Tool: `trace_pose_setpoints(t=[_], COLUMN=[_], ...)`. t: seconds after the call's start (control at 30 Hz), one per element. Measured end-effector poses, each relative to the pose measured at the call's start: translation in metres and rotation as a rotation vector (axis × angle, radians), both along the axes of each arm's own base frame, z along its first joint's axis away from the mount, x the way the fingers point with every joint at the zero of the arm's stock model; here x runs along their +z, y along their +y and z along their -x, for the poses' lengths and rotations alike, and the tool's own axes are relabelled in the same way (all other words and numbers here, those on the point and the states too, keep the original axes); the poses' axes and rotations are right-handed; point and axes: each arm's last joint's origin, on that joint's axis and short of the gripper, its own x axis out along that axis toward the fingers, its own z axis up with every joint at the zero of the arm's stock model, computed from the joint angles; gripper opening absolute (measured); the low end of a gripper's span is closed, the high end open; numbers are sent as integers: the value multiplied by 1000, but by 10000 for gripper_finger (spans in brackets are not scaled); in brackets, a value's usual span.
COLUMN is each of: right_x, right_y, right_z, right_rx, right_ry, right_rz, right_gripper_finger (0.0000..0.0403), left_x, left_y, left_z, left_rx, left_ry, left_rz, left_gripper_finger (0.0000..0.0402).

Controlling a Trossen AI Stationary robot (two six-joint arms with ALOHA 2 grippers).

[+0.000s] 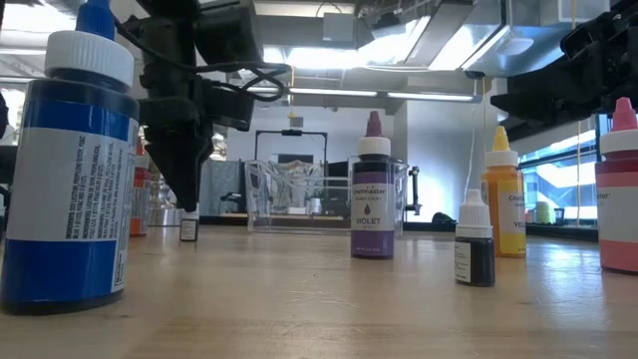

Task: Pick & Place food coloring
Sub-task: Put the top small pink food coloring bottle into the transparent bin

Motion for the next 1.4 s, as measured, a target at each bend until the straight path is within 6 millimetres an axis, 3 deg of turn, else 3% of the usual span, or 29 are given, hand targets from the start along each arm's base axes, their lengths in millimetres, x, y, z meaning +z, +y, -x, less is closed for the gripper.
trace_pose_setpoints(t=[0.33,0.47,0.63,0.77,0.87,1.0,1.13,1.4], right_x=[0,0,0,0,0,0,0,0], right_y=[0,0,0,0,0,0,0,0], right_z=[0,0,0,0,0,0,0,0], right_rx=[0,0,0,0,0,0,0,0], right_ry=[0,0,1,1,0,0,0,0], right_rz=[0,3,4,3,3,4,4,4], right_gripper_finger=[293,293,293,293,293,293,293,293], left_x=[5,28,74,102,110,106,87,41], left_y=[-1,0,6,21,39,67,90,110], left_z=[-3,-19,-43,-55,-58,-60,-64,-77], left_rx=[-39,-63,-75,20,98,209,284,329], left_ry=[-10,-100,-251,-359,-406,-425,-372,-248], left_rz=[6,-58,-215,-352,-363,-296,-259,-173], left_gripper_finger=[58,57,57,57,56,56,56,56])
